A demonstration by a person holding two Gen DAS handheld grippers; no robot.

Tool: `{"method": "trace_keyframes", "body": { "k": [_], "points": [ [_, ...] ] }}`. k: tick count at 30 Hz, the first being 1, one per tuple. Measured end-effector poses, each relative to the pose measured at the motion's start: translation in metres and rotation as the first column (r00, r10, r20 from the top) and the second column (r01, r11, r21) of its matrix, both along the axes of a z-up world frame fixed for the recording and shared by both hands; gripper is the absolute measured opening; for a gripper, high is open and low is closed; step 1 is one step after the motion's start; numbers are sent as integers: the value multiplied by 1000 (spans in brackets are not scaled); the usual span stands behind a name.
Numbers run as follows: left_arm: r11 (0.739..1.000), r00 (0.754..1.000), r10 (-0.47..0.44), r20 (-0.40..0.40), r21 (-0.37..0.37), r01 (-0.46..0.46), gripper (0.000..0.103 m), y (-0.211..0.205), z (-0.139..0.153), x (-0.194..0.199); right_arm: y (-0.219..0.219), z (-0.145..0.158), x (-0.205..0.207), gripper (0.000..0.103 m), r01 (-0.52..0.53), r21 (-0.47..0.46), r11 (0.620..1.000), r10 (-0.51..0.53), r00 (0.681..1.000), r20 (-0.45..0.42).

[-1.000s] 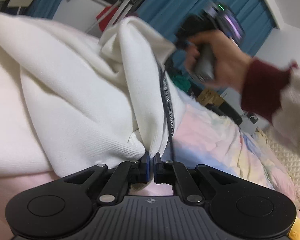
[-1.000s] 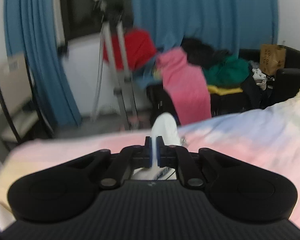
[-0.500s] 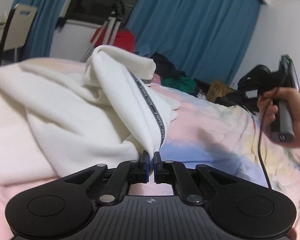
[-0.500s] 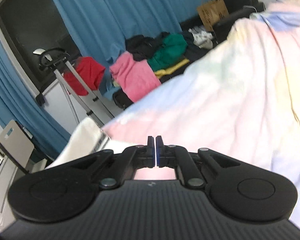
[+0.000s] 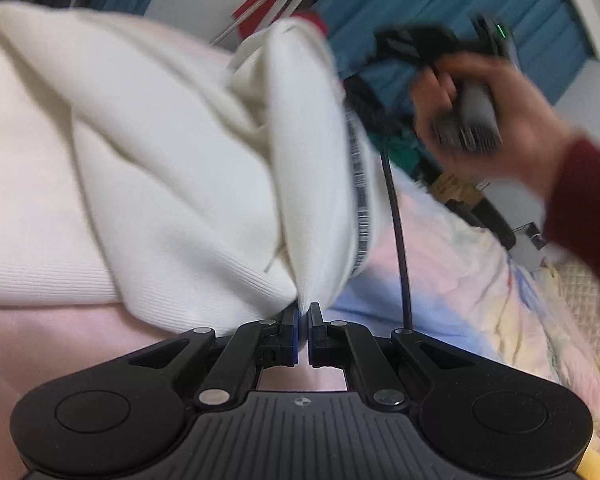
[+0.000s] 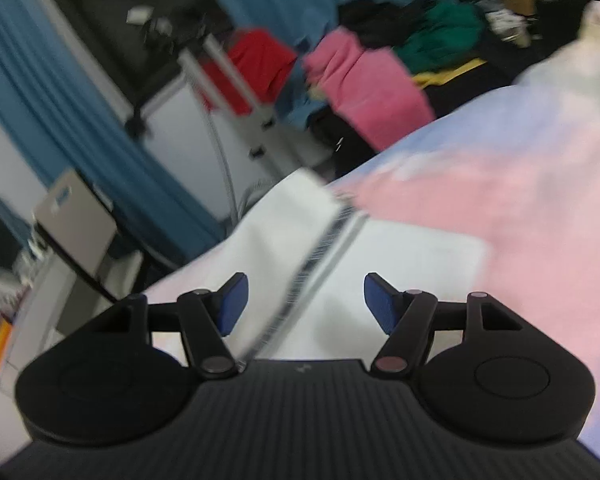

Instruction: Fold clothes

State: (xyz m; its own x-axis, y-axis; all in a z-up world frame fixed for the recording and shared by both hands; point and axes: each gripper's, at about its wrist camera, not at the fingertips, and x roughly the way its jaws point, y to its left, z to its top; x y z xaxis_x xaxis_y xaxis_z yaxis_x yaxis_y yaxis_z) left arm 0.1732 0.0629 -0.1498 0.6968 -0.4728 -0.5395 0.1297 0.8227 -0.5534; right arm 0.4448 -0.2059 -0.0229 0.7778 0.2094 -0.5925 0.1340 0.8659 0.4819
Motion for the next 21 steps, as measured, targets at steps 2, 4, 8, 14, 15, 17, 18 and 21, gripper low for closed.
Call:
{"method": "trace_keyframes", "body": {
  "k": [2, 4, 8, 14, 15, 17, 18, 21],
  "points": [
    [1000, 1000, -10, 9, -5, 10, 4, 1, -4, 5, 27, -1, 31, 66, -16, -50, 999, 15, 1000, -25],
    [1000, 1000, -20, 19, -10, 20, 4, 2, -9, 10, 54, -5, 59, 66, -25, -149, 988, 17, 998, -58],
    [999, 998, -40, 38, -20, 41, 4, 5, -18, 21, 78, -21, 89, 6, -9, -325, 946, -25, 995, -99],
    [999, 997, -47, 68, -22, 49, 4, 7, -15, 23, 41, -10, 64, 5, 69, -379, 923, -64, 998, 27],
    [999, 996, -47, 80, -13, 48, 3, 7, -12, 21, 28, -4, 54, 5, 89, -367, 926, -77, 996, 48],
    [999, 991, -45, 125, 23, 42, 3, 6, -2, 15, -5, 8, 28, 5, 129, -315, 940, -107, 991, 86],
    [999, 989, -41, 142, 27, 37, 3, 6, 3, 11, -22, 11, 14, 5, 154, -307, 939, -128, 986, 103],
    [999, 984, -40, 175, 29, 35, 3, 9, 17, -3, -73, 15, -37, 5, 232, -271, 934, -198, 969, 149]
  ]
}}
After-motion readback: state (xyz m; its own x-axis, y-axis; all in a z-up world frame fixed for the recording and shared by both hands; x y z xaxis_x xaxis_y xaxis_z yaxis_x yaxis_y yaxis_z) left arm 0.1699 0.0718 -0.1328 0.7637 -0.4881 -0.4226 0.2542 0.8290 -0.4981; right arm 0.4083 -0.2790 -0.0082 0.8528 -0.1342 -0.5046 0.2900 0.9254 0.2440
